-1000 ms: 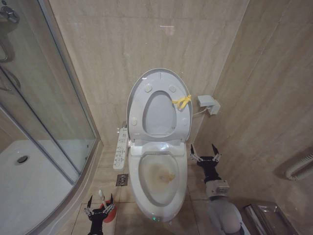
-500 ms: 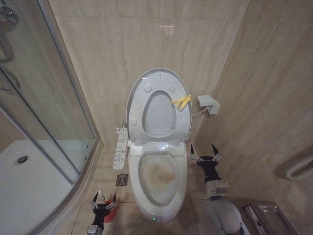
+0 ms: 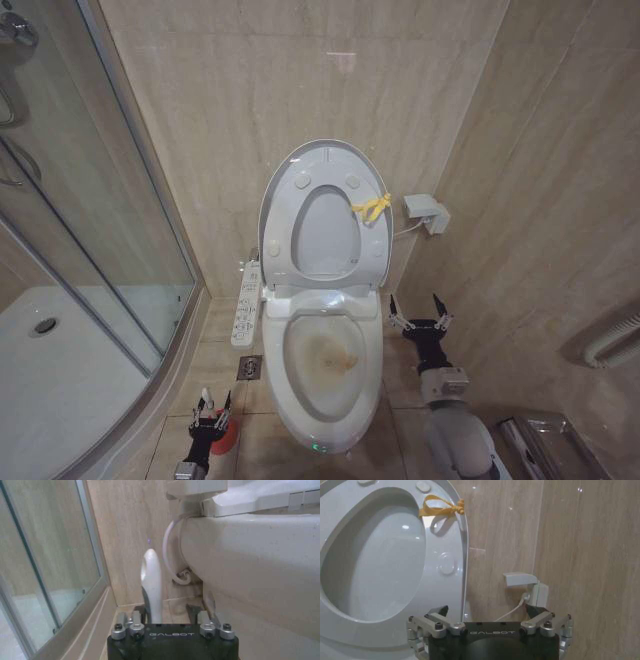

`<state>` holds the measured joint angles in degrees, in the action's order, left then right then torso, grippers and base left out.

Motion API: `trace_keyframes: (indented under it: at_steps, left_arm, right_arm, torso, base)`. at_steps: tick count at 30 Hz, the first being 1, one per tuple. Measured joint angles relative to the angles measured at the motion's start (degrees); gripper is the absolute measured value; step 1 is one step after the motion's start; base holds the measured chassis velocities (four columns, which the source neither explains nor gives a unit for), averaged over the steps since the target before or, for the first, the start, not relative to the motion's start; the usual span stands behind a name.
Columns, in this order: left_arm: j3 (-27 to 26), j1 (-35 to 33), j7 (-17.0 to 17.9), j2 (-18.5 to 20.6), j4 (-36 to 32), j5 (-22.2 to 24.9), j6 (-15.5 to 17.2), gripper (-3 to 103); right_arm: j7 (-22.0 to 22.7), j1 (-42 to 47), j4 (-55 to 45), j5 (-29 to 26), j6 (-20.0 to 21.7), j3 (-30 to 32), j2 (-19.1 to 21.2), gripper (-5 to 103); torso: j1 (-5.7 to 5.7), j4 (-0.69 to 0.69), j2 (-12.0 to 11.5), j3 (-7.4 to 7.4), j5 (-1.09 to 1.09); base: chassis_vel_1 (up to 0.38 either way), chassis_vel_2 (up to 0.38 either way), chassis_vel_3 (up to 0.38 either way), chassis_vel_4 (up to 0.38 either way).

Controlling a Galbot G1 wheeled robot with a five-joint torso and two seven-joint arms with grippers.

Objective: Open the toilet lid, clean the toilet bowl with a toilet brush, close the toilet lid, and flush.

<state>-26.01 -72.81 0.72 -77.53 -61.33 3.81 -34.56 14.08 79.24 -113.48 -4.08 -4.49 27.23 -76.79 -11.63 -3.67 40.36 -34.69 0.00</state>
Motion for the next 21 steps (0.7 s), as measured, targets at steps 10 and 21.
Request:
trace_keyframes:
  at_steps: [10, 21]
  left_arm:
    - [-0.8, -1.3, -0.2, 0.0, -1.7, -0.9, -1.0, 35]
    - [-1.4, -6.0, -1.0, -0.2, -9.8, -0.6, -1.4, 18]
  right_arm:
    - [0.0, 0.0, 0.0, 0.0, 0.0, 0.0, 0.0, 100]
    - [0.0, 0.0, 0.0, 0.0, 0.0, 0.0, 0.0, 100]
  torso:
    - [0.0, 0.0, 0.0, 0.0, 0.0]
    - [0.0, 0.0, 0.0, 0.0, 0.0]
  base:
    - [0.0, 0.0, 0.0, 0.0]
    - [0.0, 0.0, 0.0, 0.0]
